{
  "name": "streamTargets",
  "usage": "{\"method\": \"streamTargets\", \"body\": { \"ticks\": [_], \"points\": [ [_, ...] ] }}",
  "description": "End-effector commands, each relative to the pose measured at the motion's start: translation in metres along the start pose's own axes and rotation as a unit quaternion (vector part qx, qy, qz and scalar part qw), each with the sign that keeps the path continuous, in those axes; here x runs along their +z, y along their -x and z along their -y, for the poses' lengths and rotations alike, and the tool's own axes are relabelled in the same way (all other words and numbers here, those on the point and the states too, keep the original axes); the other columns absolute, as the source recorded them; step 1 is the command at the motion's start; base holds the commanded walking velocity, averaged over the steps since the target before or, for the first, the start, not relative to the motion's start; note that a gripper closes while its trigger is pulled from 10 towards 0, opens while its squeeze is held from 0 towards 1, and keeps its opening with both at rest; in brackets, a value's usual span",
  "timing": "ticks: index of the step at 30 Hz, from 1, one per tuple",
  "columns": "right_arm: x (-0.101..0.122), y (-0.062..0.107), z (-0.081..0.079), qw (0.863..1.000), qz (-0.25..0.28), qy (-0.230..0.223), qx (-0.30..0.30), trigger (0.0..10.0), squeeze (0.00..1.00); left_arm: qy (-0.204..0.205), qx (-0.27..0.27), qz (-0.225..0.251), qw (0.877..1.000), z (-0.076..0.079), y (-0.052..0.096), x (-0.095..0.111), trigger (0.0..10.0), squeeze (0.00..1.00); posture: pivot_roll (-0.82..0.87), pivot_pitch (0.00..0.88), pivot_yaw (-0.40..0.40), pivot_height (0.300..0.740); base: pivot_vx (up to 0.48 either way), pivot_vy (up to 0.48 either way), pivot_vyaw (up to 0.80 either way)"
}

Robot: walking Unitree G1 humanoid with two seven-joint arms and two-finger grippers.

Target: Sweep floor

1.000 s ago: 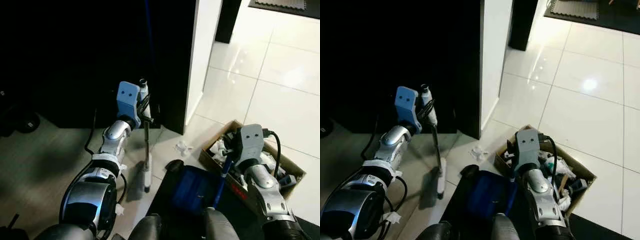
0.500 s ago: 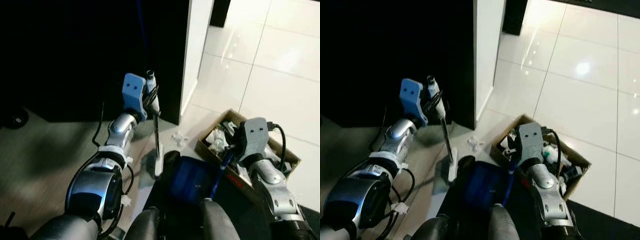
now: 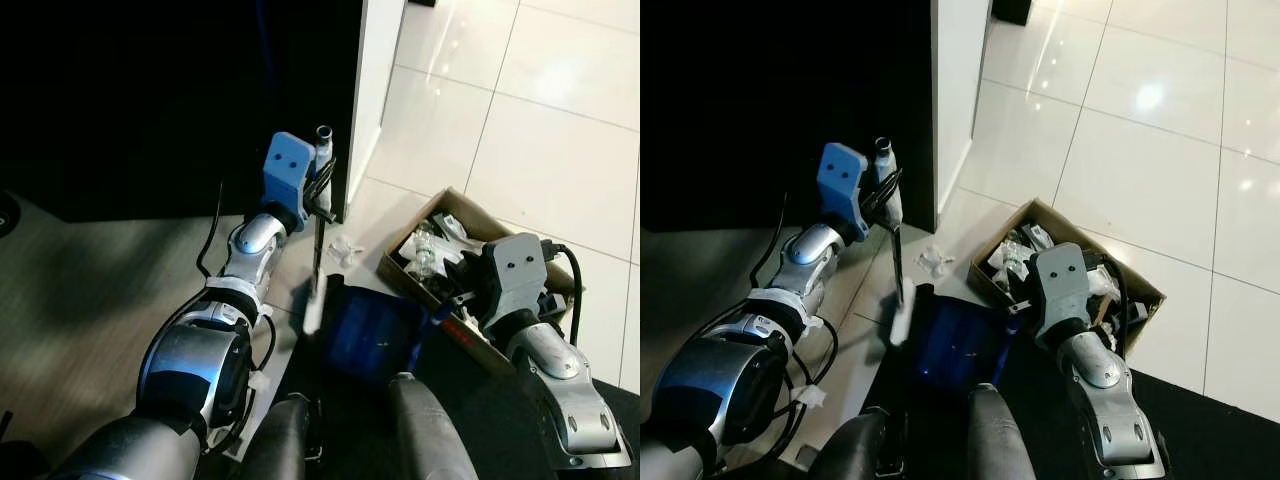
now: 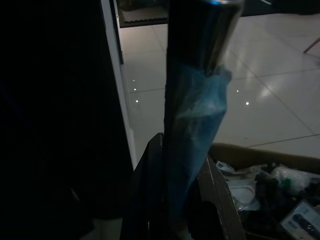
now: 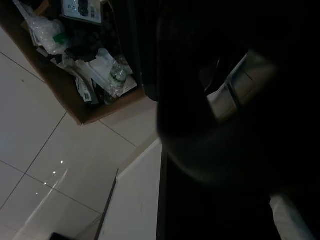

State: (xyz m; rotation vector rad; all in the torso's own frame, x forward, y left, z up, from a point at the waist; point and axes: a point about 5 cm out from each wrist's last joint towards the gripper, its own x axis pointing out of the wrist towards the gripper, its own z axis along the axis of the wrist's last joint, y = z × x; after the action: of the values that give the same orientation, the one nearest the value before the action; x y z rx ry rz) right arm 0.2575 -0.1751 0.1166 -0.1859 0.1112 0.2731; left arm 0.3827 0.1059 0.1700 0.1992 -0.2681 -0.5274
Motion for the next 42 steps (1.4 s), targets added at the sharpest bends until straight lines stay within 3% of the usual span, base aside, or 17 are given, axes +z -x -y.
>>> {"method": "streamTargets", "body": {
  "ticks": [1,8,14,16,20,23,24,28,30,32,37,42],
  "points": [
    [-0.024,0.009,-0.001,0.998,-0.061,-0.021,0.001,10.0,0.00,-0.009,-0.012,-0.001,1.000,0.002,-0.003,0.002,10.0,0.00,-0.40,0.381,0.029,0.740,0.000,0.000,0.00],
    [-0.024,0.010,-0.003,0.997,-0.063,-0.030,-0.010,10.0,0.00,0.010,-0.084,-0.034,0.996,0.009,-0.003,-0.003,10.0,0.00,-0.38,0.374,0.057,0.740,0.000,0.000,0.00],
    [-0.024,0.010,-0.007,0.997,-0.067,-0.036,-0.010,10.0,0.00,0.078,-0.149,-0.041,0.985,0.018,-0.002,-0.008,10.0,0.00,-0.37,0.373,0.068,0.740,0.000,0.000,0.00],
    [-0.025,0.009,-0.007,0.997,-0.067,-0.037,-0.010,10.0,0.00,0.134,-0.182,-0.032,0.974,0.024,-0.001,-0.008,10.0,0.00,-0.37,0.368,0.070,0.740,0.000,0.000,0.00],
    [-0.026,0.009,-0.006,0.997,-0.068,-0.038,-0.011,10.0,0.00,0.204,-0.215,-0.003,0.955,0.030,-0.003,-0.003,10.0,0.00,-0.36,0.361,0.070,0.740,0.000,0.000,0.00],
    [-0.027,0.008,-0.006,0.997,-0.070,-0.038,-0.011,10.0,0.00,0.267,-0.255,0.029,0.929,0.037,-0.006,0.004,10.0,0.00,-0.35,0.352,0.071,0.740,0.000,0.000,0.00],
    [-0.027,0.008,-0.006,0.997,-0.070,-0.038,-0.011,10.0,0.00,0.267,-0.255,0.029,0.929,0.037,-0.006,0.004,10.0,0.00,-0.35,0.352,0.071,0.740,0.000,0.000,0.00],
    [-0.029,0.006,-0.007,0.997,-0.071,-0.039,-0.010,10.0,0.00,0.307,-0.341,0.062,0.886,0.047,-0.003,0.013,10.0,0.00,-0.33,0.344,0.076,0.740,0.000,0.000,0.00],
    [-0.030,0.005,-0.008,0.997,-0.071,-0.040,-0.010,10.0,0.00,0.298,-0.370,0.071,0.877,0.048,0.000,0.017,10.0,0.00,-0.33,0.340,0.080,0.740,0.000,0.000,0.00],
    [-0.030,0.004,-0.008,0.997,-0.071,-0.040,-0.010,10.0,0.00,0.290,-0.379,0.076,0.875,0.047,0.001,0.020,10.0,0.00,-0.33,0.340,0.080,0.740,0.000,0.000,0.00],
    [-0.032,0.002,-0.010,0.996,-0.071,-0.043,-0.009,10.0,0.00,0.229,-0.380,0.105,0.890,0.025,-0.003,0.040,10.0,0.00,-0.31,0.335,0.086,0.740,0.000,0.000,0.00],
    [-0.033,0.002,-0.012,0.996,-0.072,-0.046,-0.008,10.0,0.00,0.153,-0.345,0.101,0.921,0.002,-0.003,0.049,10.0,0.00,-0.30,0.340,0.088,0.740,0.000,0.000,0.00]
  ]
}}
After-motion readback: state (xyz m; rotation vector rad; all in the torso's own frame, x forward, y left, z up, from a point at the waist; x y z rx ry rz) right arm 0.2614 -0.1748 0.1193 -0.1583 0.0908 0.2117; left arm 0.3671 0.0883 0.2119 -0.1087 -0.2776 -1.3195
